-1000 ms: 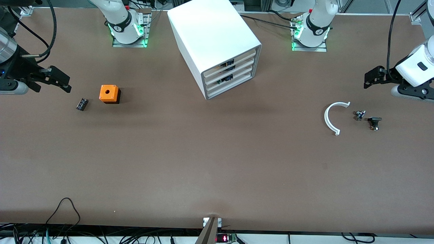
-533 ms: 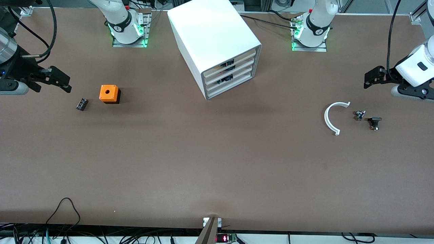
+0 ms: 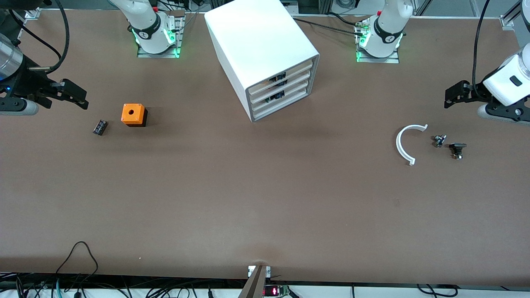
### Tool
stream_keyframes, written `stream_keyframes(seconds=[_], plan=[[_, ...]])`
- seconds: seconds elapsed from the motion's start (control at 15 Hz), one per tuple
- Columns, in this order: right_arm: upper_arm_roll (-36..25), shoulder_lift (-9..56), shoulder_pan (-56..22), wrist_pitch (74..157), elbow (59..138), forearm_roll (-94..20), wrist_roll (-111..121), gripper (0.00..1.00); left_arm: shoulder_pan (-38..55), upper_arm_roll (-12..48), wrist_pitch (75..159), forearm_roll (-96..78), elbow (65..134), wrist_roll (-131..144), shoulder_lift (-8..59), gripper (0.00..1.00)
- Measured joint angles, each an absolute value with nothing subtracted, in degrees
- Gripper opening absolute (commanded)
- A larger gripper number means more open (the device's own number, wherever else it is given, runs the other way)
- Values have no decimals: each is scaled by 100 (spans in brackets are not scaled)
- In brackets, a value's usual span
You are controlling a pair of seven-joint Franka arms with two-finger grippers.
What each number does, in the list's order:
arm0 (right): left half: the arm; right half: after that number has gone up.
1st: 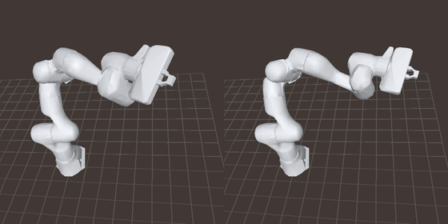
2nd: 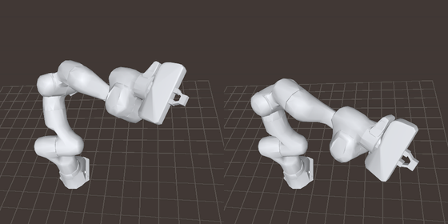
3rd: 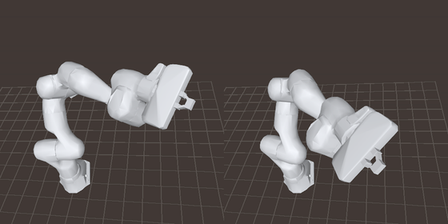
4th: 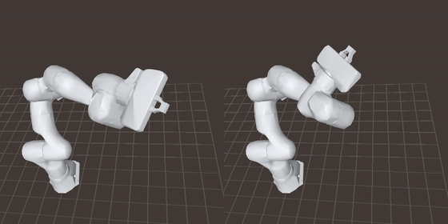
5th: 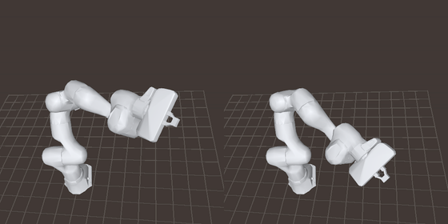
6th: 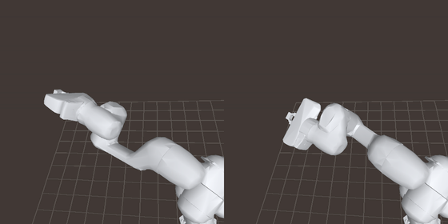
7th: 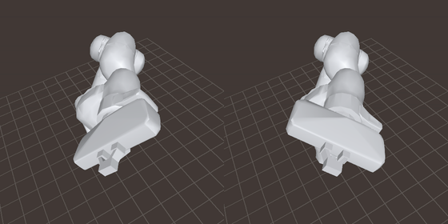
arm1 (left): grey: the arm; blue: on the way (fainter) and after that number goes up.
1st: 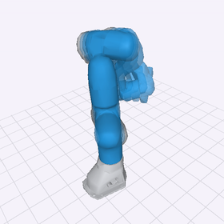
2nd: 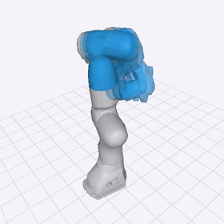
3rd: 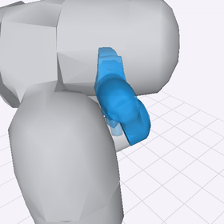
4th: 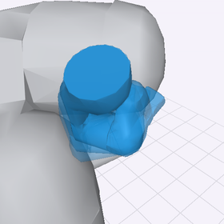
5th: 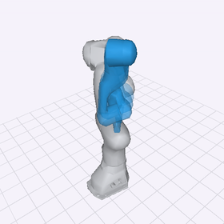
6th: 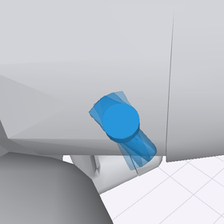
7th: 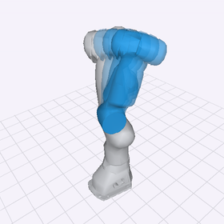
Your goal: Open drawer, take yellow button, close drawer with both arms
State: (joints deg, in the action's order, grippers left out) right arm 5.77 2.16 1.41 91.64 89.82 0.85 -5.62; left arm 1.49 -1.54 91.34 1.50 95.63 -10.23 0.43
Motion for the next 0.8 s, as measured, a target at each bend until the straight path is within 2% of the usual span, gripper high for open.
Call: stream_keyframes(seconds=[0.4,0.8], plan=[[573,538,155,9387,8999,78,-562,100,157,-139,9078,150,9563,-1023,43,100],[573,935,157,9563,9002,77,-562,100,219,-94,8221,-226,9575,-1025,101,100]])
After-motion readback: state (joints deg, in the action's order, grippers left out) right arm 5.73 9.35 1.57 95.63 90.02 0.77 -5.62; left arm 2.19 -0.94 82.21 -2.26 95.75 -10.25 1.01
